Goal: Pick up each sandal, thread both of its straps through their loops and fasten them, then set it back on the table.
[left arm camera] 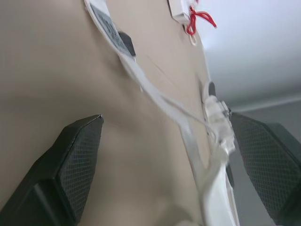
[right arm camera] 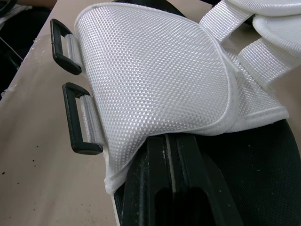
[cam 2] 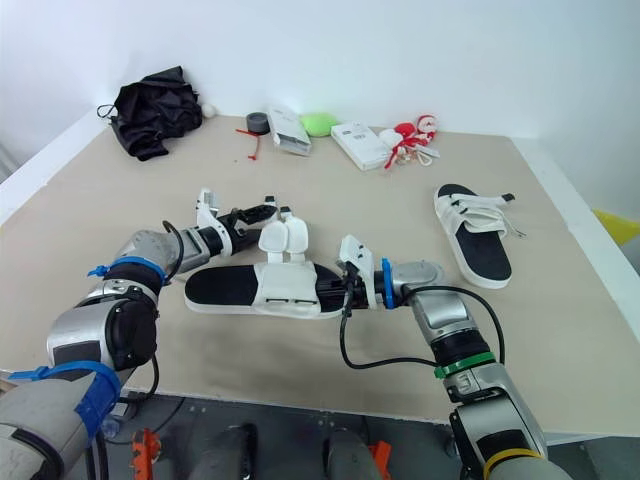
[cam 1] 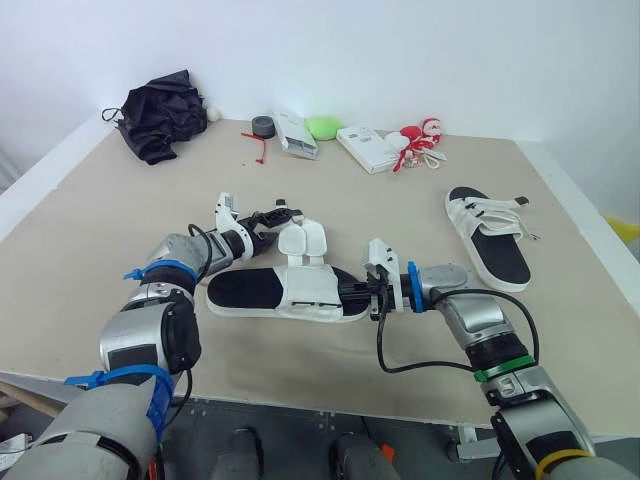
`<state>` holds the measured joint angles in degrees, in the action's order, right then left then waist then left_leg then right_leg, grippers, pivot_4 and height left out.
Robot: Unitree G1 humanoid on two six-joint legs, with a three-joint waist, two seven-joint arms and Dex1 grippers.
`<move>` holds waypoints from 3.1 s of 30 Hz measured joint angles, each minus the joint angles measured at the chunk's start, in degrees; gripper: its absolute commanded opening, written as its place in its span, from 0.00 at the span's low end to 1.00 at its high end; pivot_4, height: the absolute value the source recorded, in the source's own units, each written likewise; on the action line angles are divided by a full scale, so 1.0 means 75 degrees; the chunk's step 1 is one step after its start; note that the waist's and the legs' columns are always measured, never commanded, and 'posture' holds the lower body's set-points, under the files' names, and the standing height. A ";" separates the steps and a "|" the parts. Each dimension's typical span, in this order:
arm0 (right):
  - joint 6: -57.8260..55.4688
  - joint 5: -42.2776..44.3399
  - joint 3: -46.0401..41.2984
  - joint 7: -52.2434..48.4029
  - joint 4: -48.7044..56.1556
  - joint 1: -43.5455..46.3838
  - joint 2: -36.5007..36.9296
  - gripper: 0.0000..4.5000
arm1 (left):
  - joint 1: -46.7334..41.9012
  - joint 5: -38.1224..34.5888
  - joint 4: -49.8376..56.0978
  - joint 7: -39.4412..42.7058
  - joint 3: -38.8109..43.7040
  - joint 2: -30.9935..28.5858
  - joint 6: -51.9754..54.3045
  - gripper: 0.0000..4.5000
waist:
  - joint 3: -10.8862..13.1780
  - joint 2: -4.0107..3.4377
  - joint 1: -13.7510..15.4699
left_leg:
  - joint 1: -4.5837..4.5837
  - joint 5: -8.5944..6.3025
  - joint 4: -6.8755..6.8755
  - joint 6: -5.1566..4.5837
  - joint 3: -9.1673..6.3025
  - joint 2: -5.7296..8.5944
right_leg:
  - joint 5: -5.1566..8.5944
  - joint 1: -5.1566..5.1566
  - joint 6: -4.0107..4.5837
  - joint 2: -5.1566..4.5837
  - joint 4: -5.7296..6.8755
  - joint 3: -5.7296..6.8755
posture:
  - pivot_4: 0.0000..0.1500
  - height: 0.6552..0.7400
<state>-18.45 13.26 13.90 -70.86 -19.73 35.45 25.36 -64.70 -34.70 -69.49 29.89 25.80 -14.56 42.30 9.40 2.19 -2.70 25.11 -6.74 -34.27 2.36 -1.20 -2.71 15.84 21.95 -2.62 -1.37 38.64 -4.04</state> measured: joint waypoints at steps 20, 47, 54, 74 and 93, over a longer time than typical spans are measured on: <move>0.0037 -0.0007 0.0002 -0.0025 0.0037 -0.0036 -0.0060 0.00 | -0.0325 0.0120 -0.0554 -0.0850 0.0755 0.0445 -0.1434 0.01 | 0.0000 0.0001 -0.0041 | -0.0001 0.0002 0.0048 0.0021 0.0002 0.0000 | -0.0045 0.0004 -0.0032 0.0002 -0.0069 -0.0004 | 1.00 0.98; 0.0036 -0.0015 0.0125 -0.0171 0.0112 -0.0031 0.0040 0.00 | 0.4490 0.2082 0.7872 0.6699 -0.3884 -0.0636 -0.8092 0.01 | -0.0037 -0.0026 -0.0007 | -0.0005 0.0008 0.0098 0.0047 0.0055 -0.0027 | -0.0021 0.0020 0.0034 -0.0007 -0.0107 -0.0036 | 1.00 0.98; 0.0040 -0.0015 0.0170 -0.0235 0.0067 0.0012 0.0029 0.00 | 0.4371 0.2415 0.6505 0.7551 -0.4153 -0.1067 -1.1697 0.13 | -0.0039 -0.0025 -0.0007 | -0.0002 0.0009 0.0102 0.0031 0.0079 -0.0050 | -0.0016 0.0009 0.0041 0.0003 -0.0107 -0.0041 | 1.00 0.98; 0.0106 -0.0015 0.0275 -0.0361 -0.0041 0.0119 0.0015 0.00 | 0.6776 -0.1769 1.0729 0.6262 -0.4341 -0.4987 -0.2352 0.78 | -0.0033 -0.0019 -0.0027 | -0.0021 -0.0026 0.0107 0.0062 0.0126 -0.0136 | 0.0014 0.0060 0.0082 0.0012 -0.0083 -0.0014 | 1.00 0.98; -0.0138 -0.0015 0.0267 -0.0360 0.0406 -0.0117 0.0064 0.00 | 0.7506 -0.1495 1.1871 0.3227 -0.5100 -0.3185 0.0718 0.78 | -0.0073 0.0010 0.0034 | -0.0051 -0.0086 0.0108 0.0109 0.0178 -0.0131 | 0.0047 0.0057 0.0067 -0.0034 -0.0099 0.0006 | 1.00 0.98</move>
<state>-19.49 13.15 15.90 -73.56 -16.68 34.57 25.84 -8.40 -45.91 19.54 54.09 -12.45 -38.45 47.69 8.85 2.26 -2.44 24.72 -7.39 -33.46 3.18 0.13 -3.69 16.19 22.38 -2.12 -1.62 37.90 -3.99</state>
